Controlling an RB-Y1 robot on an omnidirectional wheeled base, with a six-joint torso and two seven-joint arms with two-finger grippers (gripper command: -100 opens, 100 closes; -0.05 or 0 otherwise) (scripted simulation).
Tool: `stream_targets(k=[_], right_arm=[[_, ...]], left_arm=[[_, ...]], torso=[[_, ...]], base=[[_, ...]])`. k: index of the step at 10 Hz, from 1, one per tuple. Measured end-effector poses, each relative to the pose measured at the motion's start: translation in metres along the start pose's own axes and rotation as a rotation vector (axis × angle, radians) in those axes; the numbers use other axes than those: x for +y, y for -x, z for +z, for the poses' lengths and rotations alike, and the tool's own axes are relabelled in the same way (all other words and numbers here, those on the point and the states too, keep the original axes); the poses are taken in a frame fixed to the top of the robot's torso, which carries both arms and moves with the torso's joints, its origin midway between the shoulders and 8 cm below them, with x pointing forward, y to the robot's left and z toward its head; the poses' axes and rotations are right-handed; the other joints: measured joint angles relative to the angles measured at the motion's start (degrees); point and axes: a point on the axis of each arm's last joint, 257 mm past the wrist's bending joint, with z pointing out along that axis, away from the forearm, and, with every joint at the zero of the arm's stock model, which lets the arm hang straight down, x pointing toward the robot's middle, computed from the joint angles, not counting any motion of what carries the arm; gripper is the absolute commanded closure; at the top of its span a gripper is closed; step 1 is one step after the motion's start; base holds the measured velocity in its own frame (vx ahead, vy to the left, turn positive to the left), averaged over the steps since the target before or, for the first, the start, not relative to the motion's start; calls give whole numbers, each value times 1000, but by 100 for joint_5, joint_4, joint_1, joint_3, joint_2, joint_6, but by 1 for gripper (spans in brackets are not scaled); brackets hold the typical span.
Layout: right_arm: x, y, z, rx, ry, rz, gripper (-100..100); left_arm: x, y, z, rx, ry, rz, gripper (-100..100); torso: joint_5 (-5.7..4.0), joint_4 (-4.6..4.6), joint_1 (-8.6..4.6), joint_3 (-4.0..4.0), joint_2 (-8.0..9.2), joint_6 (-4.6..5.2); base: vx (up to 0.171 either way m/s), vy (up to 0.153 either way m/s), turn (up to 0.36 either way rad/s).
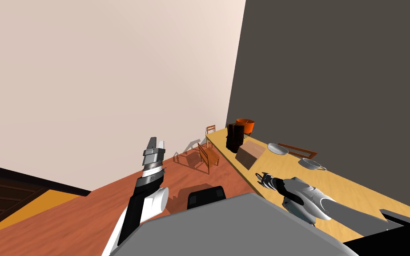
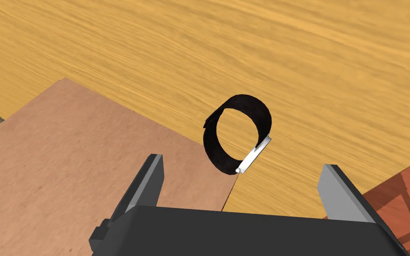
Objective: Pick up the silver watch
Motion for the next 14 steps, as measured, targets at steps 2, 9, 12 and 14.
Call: stream_targets(k=[2,9,12,14], right_arm=[[1,-8,-1,19,4,-11,0],[14,-3,12,16,-8,5,100],[13,-4,12,17,-9,7,0],[8,-6,8,18,-7,1,100]], left_arm=[[0,0,0,0,0,0,0],[0,0,0,0,0,0,0],[0,0,0,0,0,0,0],[0,0,0,0,0,0,0]], torso=[[-1,4,-9,9,17,1],[-1,7,-19,19,32,-1],[0,7,-13,19,32,-3],[6,6,4,17,30,1]], base=[[15,8,2],[-8,-30,30],[0,0,0],[19,60,-79]])
